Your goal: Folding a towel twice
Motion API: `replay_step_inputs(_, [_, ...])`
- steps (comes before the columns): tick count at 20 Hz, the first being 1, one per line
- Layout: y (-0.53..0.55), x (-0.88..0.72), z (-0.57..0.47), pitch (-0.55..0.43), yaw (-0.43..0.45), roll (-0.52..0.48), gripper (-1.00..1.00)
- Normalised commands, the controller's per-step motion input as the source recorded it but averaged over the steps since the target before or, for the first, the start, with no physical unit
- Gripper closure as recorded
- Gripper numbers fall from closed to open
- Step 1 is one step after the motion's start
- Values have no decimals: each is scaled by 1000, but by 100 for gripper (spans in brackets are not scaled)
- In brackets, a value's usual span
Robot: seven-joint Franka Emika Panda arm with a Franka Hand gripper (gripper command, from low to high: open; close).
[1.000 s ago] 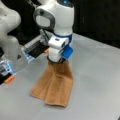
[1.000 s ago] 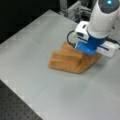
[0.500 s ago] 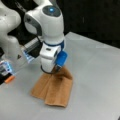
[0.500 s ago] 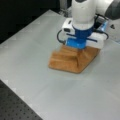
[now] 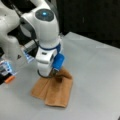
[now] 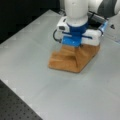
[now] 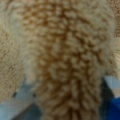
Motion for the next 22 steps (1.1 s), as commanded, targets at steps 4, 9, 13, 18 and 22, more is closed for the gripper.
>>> replay_step_inputs(4, [-282, 271, 32, 14, 78, 262, 100])
replay_step_inputs(9, [-356, 386, -35, 56, 58, 259, 100])
replay_step_inputs(13, [-275, 412, 1, 91, 5, 229, 100])
replay_step_inputs(18, [-249, 448, -93, 47, -88, 208, 100])
replay_step_inputs(22, [-210, 414, -116, -54, -106, 154, 100])
